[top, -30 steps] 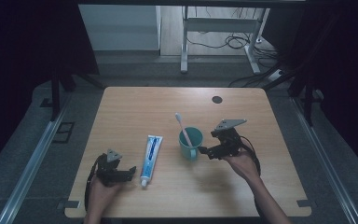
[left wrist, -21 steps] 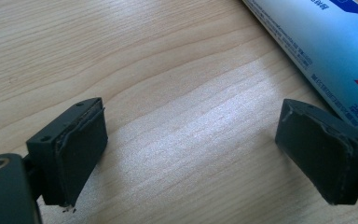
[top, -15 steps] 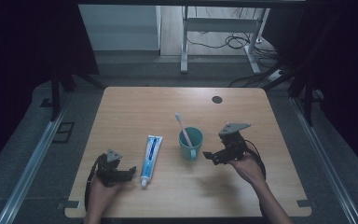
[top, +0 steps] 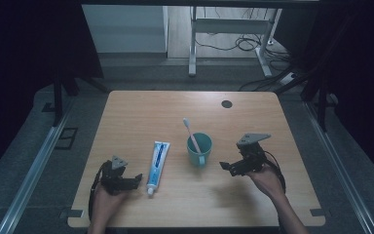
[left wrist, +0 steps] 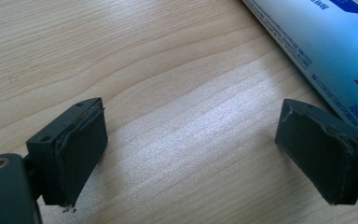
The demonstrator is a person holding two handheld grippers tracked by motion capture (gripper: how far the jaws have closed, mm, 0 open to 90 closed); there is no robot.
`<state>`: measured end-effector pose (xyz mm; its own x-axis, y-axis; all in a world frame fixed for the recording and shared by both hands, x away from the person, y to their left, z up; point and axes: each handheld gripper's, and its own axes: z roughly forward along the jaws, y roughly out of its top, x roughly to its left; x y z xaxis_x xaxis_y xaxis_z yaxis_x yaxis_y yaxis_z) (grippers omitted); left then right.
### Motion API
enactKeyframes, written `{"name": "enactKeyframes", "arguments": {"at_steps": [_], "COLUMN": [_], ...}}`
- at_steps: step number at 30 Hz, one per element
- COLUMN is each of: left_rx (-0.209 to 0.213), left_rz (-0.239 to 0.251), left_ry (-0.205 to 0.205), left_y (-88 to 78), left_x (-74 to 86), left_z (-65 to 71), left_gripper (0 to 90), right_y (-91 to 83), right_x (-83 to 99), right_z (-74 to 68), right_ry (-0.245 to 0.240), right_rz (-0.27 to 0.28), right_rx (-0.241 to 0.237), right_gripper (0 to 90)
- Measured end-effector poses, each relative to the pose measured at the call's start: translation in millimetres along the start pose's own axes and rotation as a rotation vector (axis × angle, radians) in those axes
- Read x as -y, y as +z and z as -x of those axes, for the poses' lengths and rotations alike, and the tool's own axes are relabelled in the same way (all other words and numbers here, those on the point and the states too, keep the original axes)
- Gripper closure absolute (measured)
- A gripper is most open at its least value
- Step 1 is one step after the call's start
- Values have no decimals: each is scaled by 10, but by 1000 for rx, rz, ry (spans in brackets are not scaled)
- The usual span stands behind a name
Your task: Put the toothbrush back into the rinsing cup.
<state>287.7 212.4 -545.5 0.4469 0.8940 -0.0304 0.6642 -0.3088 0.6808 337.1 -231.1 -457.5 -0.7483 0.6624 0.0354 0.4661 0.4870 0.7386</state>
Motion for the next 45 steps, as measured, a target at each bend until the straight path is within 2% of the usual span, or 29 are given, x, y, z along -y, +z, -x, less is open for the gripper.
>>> {"name": "enactKeyframes", "arguments": {"at_steps": [7, 17, 25, 36, 45], "left_rx": [0, -3, -3, -4, -5], "left_rz": [-1, -1, 0, -1, -1], "left_ry": [1, -2, -1, -1, -3], "left_y": [0, 1, 1, 1, 0], "left_x": [0, -1, -2, -2, -2], "left_z": [-1, 3, 3, 4, 6], "left_gripper": [91, 90, 90, 90, 90], "right_y": [-47, -134, -164, -138, -84], "right_x": [132, 340, 520, 751, 905], "right_z": [6, 60, 73, 100, 114], "right_ry": [7, 27, 37, 54, 62], "right_rz": [7, 23, 15, 0, -17], "right_rx": [-1, 31, 57, 98, 104], "right_gripper": [0, 0, 0, 0, 0]}}
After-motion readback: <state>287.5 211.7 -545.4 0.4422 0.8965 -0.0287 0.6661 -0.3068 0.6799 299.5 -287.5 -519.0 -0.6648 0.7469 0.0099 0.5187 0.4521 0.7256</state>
